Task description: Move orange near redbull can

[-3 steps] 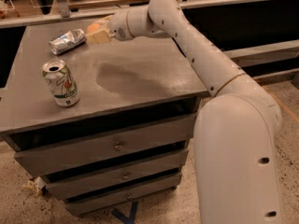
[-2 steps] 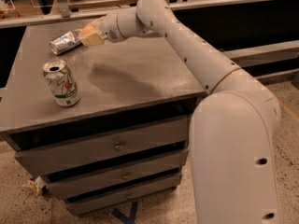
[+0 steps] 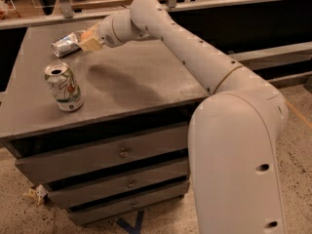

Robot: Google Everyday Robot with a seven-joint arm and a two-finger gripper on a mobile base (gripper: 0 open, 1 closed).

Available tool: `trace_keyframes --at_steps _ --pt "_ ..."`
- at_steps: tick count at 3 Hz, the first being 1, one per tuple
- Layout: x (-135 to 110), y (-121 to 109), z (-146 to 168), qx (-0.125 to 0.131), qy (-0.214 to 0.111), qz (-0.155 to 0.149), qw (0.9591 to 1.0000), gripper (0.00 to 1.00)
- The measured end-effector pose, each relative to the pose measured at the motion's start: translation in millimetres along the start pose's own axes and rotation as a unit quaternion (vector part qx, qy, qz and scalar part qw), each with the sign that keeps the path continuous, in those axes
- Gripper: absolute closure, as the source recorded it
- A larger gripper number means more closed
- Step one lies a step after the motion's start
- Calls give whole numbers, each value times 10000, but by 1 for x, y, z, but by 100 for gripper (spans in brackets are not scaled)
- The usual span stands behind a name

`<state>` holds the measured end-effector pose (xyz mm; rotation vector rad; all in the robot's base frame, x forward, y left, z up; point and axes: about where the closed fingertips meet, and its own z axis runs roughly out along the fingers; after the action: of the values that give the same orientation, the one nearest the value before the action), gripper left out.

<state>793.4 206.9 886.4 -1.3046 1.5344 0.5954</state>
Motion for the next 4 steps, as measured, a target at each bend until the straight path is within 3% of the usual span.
trace_keyframes --at_steps 3,4 --pt "20 6 25 89 273 409 9988 100" --pt "18 8 38 138 224 592 9979 100"
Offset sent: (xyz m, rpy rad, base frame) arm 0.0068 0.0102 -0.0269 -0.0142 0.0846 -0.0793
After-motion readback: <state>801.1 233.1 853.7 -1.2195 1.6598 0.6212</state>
